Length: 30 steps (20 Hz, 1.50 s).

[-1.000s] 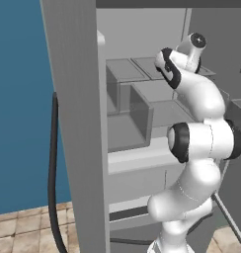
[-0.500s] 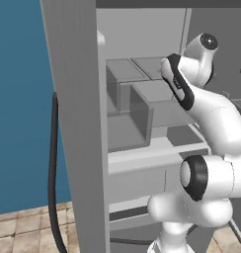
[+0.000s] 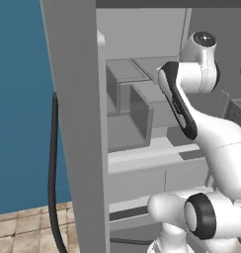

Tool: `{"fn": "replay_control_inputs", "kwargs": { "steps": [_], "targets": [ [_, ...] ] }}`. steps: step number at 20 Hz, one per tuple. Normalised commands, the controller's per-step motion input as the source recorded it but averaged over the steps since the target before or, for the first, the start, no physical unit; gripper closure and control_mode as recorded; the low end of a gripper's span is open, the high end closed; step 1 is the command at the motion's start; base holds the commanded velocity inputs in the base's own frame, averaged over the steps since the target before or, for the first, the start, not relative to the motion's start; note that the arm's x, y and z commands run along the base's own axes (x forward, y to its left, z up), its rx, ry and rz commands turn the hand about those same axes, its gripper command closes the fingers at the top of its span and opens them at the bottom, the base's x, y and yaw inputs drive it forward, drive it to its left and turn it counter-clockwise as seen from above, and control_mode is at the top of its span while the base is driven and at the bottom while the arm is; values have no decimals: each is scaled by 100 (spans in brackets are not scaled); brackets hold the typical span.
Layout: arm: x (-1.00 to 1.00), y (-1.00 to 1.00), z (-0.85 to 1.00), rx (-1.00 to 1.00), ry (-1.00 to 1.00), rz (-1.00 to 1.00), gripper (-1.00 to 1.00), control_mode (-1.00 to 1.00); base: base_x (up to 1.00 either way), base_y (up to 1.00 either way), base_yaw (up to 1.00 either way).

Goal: Grab the garlic and onion from the fridge, place them in the blender, close the lid, and turn on the blender to create a marinade.

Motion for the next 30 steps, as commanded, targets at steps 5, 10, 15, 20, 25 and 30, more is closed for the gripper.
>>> {"fn": "replay_control_inputs", "kwargs": {
  "steps": [5, 10, 15, 20, 25, 30],
  "targets": [
    [-98, 29, -24, 0, 11, -2, 100, -100, 0, 0, 0],
    [-100, 7, -1, 4, 0, 0, 100, -100, 0, 0, 0],
    [-100, 8, -2, 4, 0, 0, 100, -100, 0, 0, 0],
    [-100, 27, -8, 2, 0, -4, 100, -100, 0, 0, 0],
    [-100, 15, 0, 2, 0, -2, 100, -100, 0, 0, 0],
    [-60, 0, -14, 2, 0, 0, 100, 100, -40, 1, -1]
  ]
}}
